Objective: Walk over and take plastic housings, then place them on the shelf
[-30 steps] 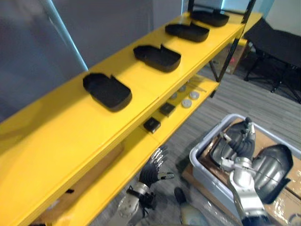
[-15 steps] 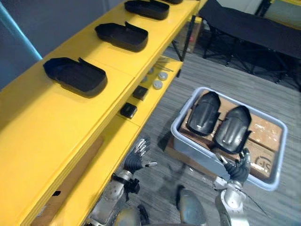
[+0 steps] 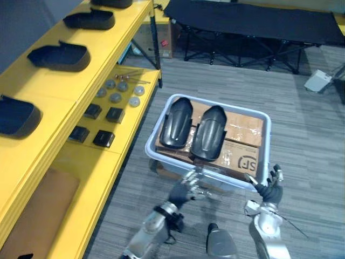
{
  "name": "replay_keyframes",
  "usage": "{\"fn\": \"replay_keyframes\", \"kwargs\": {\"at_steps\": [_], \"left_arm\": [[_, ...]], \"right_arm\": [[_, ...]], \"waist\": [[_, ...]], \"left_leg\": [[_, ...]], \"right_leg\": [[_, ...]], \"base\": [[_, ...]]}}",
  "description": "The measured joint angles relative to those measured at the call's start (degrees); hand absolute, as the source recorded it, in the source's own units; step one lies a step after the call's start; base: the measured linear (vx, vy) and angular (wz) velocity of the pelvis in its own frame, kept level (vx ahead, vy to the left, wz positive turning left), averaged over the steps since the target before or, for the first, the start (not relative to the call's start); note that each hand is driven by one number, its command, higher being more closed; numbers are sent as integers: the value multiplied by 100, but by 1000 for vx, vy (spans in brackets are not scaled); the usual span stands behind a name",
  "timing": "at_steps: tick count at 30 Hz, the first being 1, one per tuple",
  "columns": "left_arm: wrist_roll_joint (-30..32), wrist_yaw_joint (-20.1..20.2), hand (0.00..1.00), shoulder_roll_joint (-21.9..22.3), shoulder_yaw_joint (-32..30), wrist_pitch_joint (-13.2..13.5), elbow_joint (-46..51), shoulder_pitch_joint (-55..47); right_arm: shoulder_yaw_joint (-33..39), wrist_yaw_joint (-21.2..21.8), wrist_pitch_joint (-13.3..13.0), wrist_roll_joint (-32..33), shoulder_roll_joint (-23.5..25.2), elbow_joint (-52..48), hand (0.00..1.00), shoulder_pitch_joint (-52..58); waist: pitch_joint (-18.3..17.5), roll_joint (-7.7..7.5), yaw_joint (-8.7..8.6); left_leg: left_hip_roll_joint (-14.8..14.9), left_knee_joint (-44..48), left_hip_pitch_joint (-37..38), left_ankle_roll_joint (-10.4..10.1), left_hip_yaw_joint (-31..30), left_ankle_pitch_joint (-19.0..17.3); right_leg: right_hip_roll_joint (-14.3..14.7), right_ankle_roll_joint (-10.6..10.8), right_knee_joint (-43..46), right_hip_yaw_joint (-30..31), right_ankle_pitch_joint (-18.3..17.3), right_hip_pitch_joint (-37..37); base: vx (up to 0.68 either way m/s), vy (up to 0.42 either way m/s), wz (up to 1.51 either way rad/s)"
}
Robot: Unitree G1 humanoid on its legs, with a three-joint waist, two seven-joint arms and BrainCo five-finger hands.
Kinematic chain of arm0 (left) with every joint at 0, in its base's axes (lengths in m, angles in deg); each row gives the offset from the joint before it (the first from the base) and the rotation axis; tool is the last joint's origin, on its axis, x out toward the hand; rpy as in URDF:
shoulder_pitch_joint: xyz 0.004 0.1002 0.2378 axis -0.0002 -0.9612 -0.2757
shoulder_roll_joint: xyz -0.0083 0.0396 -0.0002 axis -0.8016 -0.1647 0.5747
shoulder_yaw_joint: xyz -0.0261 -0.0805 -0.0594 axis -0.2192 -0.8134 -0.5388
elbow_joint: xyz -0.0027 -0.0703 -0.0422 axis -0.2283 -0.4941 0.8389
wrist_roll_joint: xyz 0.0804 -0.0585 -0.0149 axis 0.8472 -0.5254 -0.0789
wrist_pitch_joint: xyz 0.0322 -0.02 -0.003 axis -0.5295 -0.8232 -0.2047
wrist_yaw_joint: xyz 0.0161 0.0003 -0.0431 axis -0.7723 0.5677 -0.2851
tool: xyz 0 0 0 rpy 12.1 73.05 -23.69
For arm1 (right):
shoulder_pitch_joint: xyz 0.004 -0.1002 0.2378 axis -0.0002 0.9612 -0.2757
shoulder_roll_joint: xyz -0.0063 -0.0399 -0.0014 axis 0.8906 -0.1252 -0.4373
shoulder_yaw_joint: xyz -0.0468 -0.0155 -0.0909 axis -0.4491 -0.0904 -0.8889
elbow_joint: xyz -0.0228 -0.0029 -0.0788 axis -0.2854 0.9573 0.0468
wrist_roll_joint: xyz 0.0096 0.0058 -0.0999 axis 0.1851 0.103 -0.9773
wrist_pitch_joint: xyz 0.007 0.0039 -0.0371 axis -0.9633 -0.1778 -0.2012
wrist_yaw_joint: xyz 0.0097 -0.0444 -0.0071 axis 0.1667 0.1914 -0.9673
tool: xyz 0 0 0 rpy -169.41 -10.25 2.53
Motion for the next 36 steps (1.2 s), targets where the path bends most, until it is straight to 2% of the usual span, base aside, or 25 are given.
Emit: {"fn": "replay_keyframes", "kwargs": {"at_steps": [3, 4, 5, 6, 7, 10, 11, 13, 15, 18, 19, 22, 25, 28, 29, 33, 35, 36], "left_arm": [[5, -53, 0, -45, -71, 81, -5, -84], [10, -53, 0, -76, -81, 88, -7, -174], [55, -32, 0, -172, -72, 82, -15, -205], [135, 36, 0, -286, -73, 76, -16, -314], [286, 60, 0, -375, -83, 73, -13, -362], [563, 40, 0, -484, -90, 12, 93, -346], [575, 21, 0, -473, -112, -1, 95, -314], [729, -178, 0, -454, -297, -29, 88, -110], [748, -225, 0, -461, -492, -28, 37, -61], [774, -257, 0, -478, -866, 54, -304, -116], [765, -293, 0, -476, -943, 101, -532, -142], [703, -305, 0, -469, -1027, 125, -871, -263], [659, -305, 0, -440, -1039, 279, -1043, -323], [652, -306, 0, -377, -1080, 380, -1139, -326], [646, -317, 0, -302, -1091, 428, -1287, -325], [478, -344, 0, -203, -1071, 483, -1458, -283], [432, -421, 0, -206, -1066, 486, -1526, -273], [425, -437, 0, -189, -1040, 496, -1530, -224]], "right_arm": [[135, -42, -10, 26, -49, 397, 0, -149], [146, -115, -11, 19, -77, 614, 0, -290], [189, -182, -15, 24, -4, 833, 0, -463], [191, -240, -19, 26, 35, 1142, 0, -714], [300, -261, -22, 41, 21, 1435, 0, -981], [687, -398, -28, 216, -181, 2360, 0, -2092], [734, -403, -30, 276, -242, 2479, 0, -2253], [883, -518, -26, 418, -733, 3250, 0, -3249], [977, -574, -13, 613, -1054, 3679, 0, -3776], [999, -701, 1, 774, -1475, 4341, 0, -4438], [999, -800, 11, 838, -1656, 4588, 0, -4703], [1008, -1014, 31, 1043, -2084, 4926, 0, -5162], [989, -1010, 221, 1182, -2300, 5298, 0, -5542], [985, -988, 424, 1191, -2464, 5621, 0, -5817], [983, -926, 570, 1269, -2561, 5786, 0, -5917], [985, -797, 923, 1411, -2862, 6199, 0, -6018], [983, -708, 1175, 1435, -2925, 6461, 0, -6156], [984, -653, 1311, 1533, -3045, 6558, 0, -6203]], "waist": [[18, 91, 45], [20, 94, 86], [79, 38, 181], [153, -37, 283], [213, -41, 352], [437, -123, 445], [478, -125, 485], [756, -20, 576], [870, 72, 693], [911, 176, 883], [921, 196, 1014], [1023, 329, 1164], [1084, 419, 1299], [1218, 529, 1334], [1248, 601, 1362], [1342, 739, 1485], [1350, 766, 1561], [1376, 832, 1615]], "left_leg": [[-331, -723, 107, -50, -240, -7], [-510, -1168, 246, -278, -341, -34], [-678, -1345, 294, -440, -302, 85], [-785, -1274, 216, -410, -301, 85], [-837, -1121, 101, -345, -320, 45], [-902, -712, -344, -205, -469, -75], [-901, -646, -407, -191, -486, -96], [-891, -212, -828, -132, -766, -213], [-893, -32, -1066, -103, -926, -233], [-913, 144, -1440, -101, -1109, -240], [-915, 182, -1579, -94, -1141, -235], [-944, 384, -1799, -75, -1321, -235], [-958, 484, -1924, -49, -1398, -250], [-955, 622, -2054, -8, -1472, -292], [-940, 757, -2175, 5, -1502, -349], [-906, 1009, -2419, 51, -1540, -444], [-899, 1095, -2556, 40, -1548, -473], [-899, 1163, -2629, 51, -1554, -478]], "right_leg": [[-110, 69, -167, -23, 90, -79], [-168, 131, -183, -33, 152, -174], [-308, 196, -228, 5, 253, -211], [-408, 271, -424, 15, 490, -166], [-459, 315, -632, 2, 651, -94], [-505, 333, -1180, -172, 1091, 8], [-504, 341, -1219, -182, 1135, 10], [-496, 353, -1295, -378, 1260, 3], [-485, 348, -1336, -494, 1324, -26], [-475, 340, -1331, -668, 1352, -185], [-471, 346, -1321, -679, 1382, -287], [-470, 351, -1280, -817, 1395, -315], [-484, 352, -1181, -899, 1394, -406], [-485, 352, -1096, -956, 1393, -459], [-487, 357, -1008, -958, 1385, -553], [-490, 361, -864, -962, 1374, -724], [-514, 362, -788, -959, 1372, -881], [-519, 363, -733, -963, 1371, -938]], "base": [[-88, 53, 22], [-79, 123, 9], [-100, 202, 3], [-82, 211, 2], [-92, 214, 7], [-93, 133, 18], [-125, 114, 26], [-132, 76, 36], [-112, 54, 36], [-96, 38, 28], [-63, 29, 28], [-24, 38, 22], [-22, 38, 7], [-45, 48, 7], [-68, 76, -3], [-67, 82, -4], [-85, 65, -5], [-88, 54, 0]]}}
